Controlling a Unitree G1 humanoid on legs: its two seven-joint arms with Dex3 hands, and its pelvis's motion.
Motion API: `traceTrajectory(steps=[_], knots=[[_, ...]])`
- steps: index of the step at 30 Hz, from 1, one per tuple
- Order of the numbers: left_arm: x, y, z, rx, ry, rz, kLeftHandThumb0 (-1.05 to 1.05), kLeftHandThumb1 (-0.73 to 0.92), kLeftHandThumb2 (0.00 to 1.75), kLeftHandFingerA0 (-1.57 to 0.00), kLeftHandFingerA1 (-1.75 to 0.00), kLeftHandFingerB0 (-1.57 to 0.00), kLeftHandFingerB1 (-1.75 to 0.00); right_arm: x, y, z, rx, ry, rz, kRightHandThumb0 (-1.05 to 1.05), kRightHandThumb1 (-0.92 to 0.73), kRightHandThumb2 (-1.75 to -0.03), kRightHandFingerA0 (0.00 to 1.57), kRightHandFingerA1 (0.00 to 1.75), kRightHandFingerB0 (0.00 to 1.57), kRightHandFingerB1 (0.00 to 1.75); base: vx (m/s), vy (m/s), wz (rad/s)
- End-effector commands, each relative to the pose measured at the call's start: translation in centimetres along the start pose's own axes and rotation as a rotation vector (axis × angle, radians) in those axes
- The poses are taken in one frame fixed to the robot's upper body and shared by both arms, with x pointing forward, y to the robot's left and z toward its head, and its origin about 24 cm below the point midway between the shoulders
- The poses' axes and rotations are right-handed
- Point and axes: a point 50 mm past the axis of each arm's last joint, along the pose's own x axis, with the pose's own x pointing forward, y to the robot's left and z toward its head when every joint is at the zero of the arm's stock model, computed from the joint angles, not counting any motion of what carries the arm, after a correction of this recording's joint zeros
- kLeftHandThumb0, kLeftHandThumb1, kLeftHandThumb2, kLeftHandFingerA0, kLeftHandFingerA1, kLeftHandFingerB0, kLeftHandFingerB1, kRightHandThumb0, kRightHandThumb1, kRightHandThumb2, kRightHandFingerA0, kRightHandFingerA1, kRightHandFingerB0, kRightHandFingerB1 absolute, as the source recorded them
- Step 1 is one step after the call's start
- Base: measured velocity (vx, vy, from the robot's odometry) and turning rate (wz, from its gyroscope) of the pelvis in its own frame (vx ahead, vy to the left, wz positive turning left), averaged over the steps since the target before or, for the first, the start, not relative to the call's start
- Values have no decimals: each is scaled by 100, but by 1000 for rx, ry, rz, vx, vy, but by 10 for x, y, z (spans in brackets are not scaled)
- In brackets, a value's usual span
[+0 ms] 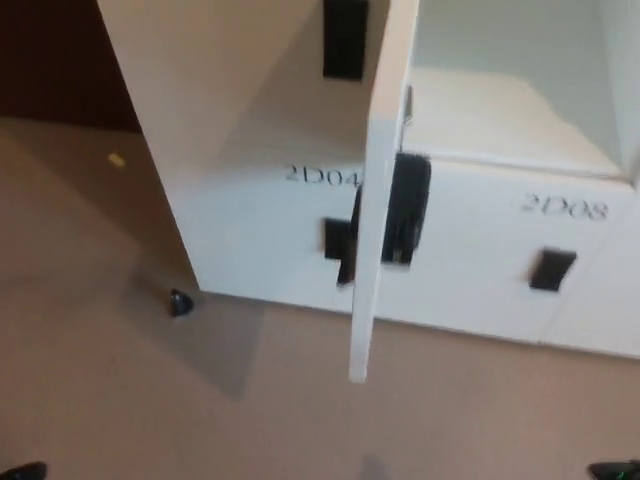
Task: The robot walks towards an open cabinet and lifts its left hand to push the door towards the right to close it.
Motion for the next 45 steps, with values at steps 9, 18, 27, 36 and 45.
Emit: traceTrajectory(steps=[9,18,27,36,45], knots=[[-7,9,-11,37,9,15,-1,62,57,-60,-54,-42,-47,-7,0,-11,0,25,5,-31,-67,-59,65,52,48,43,387,-103,-9],[-7,8,-15,23,9,18,3,61,58,-62,-56,-41,-48,-6,1,-11,2,28,6,-30,-66,-59,68,54,49,44,308,65,-8],[-7,8,-13,40,0,17,-2,62,57,-61,-55,-41,-47,-4,1,-8,-6,21,11,-31,-67,-59,63,50,47,42,21,-82,1],[-7,9,-13,47,-4,19,-3,61,57,-62,-56,-42,-48,-3,1,-7,1,24,8,-32,-66,-59,65,51,49,43,-71,-225,-10],[-7,9,-13,66,-9,18,-4,61,57,-62,-55,-43,-48,-3,0,-6,-15,16,8,-31,-67,-59,64,50,48,43,-17,51,4]])
